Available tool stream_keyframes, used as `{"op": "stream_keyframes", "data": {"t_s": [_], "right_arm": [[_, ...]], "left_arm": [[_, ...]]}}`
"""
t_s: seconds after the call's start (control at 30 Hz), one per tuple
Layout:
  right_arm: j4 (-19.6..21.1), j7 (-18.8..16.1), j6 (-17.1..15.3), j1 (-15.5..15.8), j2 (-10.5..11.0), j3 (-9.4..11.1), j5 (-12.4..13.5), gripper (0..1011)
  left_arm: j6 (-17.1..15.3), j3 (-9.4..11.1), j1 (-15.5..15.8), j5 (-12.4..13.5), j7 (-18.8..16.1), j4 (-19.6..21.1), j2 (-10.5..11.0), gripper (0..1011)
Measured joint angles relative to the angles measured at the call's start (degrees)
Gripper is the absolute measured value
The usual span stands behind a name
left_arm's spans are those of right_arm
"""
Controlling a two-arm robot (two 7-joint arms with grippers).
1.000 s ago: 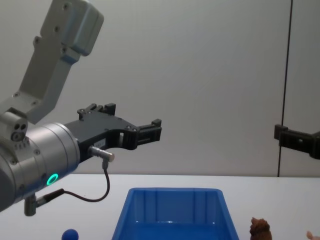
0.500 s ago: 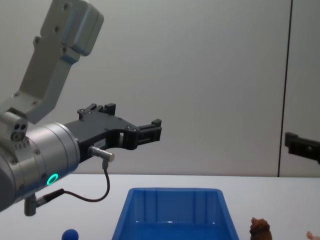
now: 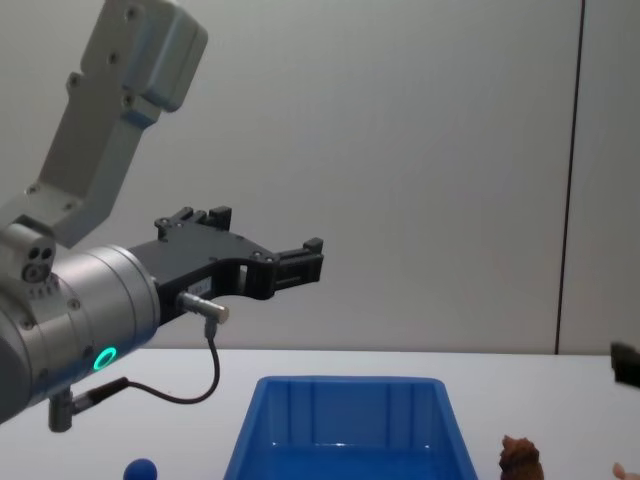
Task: Pick up the two dolls from the table and place them into the box.
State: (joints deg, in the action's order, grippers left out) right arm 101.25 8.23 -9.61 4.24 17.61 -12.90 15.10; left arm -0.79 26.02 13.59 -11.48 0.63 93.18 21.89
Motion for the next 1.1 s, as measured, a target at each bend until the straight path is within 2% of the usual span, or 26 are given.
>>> {"op": "stream_keyframes", "data": {"t_s": [0.9, 1.1], "right_arm": [[-9.14, 3.94, -6.58, -1.4, -5.12, -1.68, -0.29, 1001], [-10.78, 4.49, -7.85, -1.8, -6.05, -1.91, -0.21, 910]], "left_arm": [[0.0, 0.0, 0.0, 0.0, 0.0, 0.0, 0.0, 1001], [0.0, 0.0, 0.0, 0.0, 0.0, 0.0, 0.0, 1001]]}}
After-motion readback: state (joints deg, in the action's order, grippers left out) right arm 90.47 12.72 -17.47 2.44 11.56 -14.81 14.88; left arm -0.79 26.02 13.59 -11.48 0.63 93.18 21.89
